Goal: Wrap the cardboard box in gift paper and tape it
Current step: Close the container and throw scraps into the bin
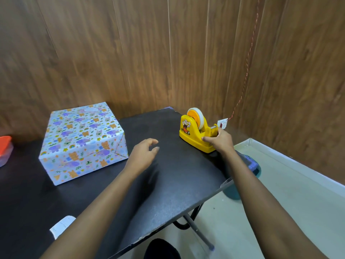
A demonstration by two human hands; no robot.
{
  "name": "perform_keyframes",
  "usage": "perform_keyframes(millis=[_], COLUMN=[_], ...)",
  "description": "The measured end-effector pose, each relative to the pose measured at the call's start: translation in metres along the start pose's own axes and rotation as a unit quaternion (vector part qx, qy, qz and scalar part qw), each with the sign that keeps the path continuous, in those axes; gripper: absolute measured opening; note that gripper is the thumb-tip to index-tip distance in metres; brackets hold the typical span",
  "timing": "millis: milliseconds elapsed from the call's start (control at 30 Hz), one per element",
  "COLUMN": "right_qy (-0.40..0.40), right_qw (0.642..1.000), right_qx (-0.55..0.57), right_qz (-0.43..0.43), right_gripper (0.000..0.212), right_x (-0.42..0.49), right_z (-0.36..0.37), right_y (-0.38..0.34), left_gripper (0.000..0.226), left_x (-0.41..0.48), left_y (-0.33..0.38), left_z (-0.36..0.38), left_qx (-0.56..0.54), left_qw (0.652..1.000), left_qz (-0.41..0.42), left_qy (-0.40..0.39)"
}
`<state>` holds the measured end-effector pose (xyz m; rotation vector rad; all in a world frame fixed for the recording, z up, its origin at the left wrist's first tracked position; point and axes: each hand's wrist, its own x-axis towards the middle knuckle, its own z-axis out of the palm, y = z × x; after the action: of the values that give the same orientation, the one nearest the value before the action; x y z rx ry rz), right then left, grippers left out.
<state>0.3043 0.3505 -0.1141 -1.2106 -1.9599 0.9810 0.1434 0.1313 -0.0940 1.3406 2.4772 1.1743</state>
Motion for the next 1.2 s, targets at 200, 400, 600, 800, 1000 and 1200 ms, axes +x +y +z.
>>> perform_keyframes(millis=[200,400,600,800,1000,1200], right_qy=[0.006,0.006,-0.024,0.061,-0.057,-0.343], right_qw=[1.000,1.000,0.999,0.998,0.997,0.925], right_qx=[-0.005,-0.018,-0.007,-0.004,0.047,0.156], right_qz=[0.004,0.012,0.027,0.010,0.002,0.040], right_gripper=[0.053,0.059,0.077,0.082,0.037,0.025], right_x=[0.010,0.012,-0.002,-0.063,-0.144,-0.218], right_z=[-0.001,-0.001,-0.001,0.025,0.074,0.133], right_y=[0.002,-0.001,-0.002,-0.013,-0.066,-0.122], left_gripper=[0.028,0.027,0.024,0.019,0.013,0.009], left_x=[0.002,0.003,0.000,-0.019,-0.074,-0.144], left_y=[0.002,0.001,0.001,-0.002,-0.029,-0.080], left_z=[0.001,-0.001,-0.003,-0.016,-0.067,-0.127], left_qx=[-0.018,-0.018,-0.033,-0.075,-0.060,-0.058], left_qw=[1.000,1.000,0.999,0.997,0.995,0.973], left_qz=[0.003,0.005,0.004,-0.007,-0.070,-0.214], left_qy=[0.008,0.007,0.005,0.005,0.021,0.059])
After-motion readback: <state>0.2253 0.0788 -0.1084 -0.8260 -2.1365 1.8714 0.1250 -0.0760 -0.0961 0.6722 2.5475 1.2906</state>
